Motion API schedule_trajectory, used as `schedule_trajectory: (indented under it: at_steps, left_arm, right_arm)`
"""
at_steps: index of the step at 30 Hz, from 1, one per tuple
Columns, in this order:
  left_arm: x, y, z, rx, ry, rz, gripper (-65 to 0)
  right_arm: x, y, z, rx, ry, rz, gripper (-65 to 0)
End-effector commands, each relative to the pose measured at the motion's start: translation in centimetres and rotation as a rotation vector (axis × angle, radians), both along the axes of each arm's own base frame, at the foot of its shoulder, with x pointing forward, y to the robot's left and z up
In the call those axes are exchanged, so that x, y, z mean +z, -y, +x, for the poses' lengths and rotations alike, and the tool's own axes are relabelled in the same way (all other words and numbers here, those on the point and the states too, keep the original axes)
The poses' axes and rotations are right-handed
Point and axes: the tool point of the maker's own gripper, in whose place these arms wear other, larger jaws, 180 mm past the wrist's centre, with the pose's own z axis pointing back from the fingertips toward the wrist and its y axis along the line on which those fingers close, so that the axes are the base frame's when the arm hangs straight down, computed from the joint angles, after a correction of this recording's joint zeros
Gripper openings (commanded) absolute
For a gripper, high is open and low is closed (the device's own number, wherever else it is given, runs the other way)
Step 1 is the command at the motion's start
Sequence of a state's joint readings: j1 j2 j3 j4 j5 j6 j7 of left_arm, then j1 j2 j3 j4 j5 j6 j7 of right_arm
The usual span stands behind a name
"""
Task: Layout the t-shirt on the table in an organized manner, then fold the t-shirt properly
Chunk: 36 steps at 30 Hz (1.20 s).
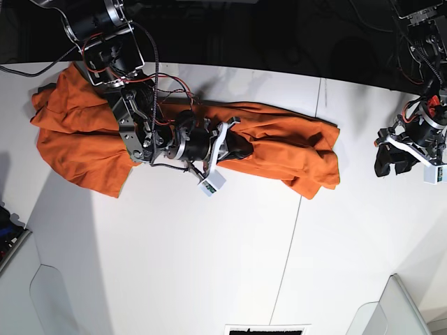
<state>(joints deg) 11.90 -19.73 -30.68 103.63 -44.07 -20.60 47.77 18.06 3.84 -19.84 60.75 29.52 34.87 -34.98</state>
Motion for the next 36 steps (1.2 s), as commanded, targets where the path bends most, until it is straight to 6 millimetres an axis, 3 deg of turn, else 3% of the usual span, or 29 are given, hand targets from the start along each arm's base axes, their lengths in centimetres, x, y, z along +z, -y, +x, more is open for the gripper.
schedule_trajectory:
  at_steps: [1, 9, 15, 19, 28, 31, 36]
  left_arm:
    - [0.9, 0.1, 0.6, -0.009, 0.037, 0.001, -26.1]
    - [-5.0, 1.5, 0.3, -0.007, -0.074, -0.111, -26.1]
    - [-6.2, 2.6, 0.2, -0.037, -0.097, -0.219, -26.1]
    - [-6.0, 3.1, 0.2, -0.075, -0.083, -0.229, -26.1]
    - [-4.3, 3.1, 0.9, -0.143, -0.023, -0.269, -26.1]
    - [-4.0, 3.6, 1.6, -0.174, -0.022, -0.328, -26.1]
    - [-5.2, 6.4, 2.6, -0.275, -0.072, -0.408, -26.1]
  right_arm:
    - [-1.3, 2.0, 0.0, 0.013, -0.007, -0.128, -65.0]
    - [5.1, -0.1, 2.2, 0.039, 0.174, -0.053, -65.0]
    - [8.8, -0.5, 2.8, 0.053, 0.269, -0.050, -65.0]
    - [10.5, 0.7, 3.7, 0.021, 0.304, -0.065, -48.9]
    - [13.8, 7.5, 6.5, -0.197, 0.277, 0.014, -47.6]
    - [13.5, 10.9, 6.7, -0.295, 0.257, 0.039, -47.6]
    - [11.6, 16.8, 5.2, -0.442, 0.196, 0.047, -47.6]
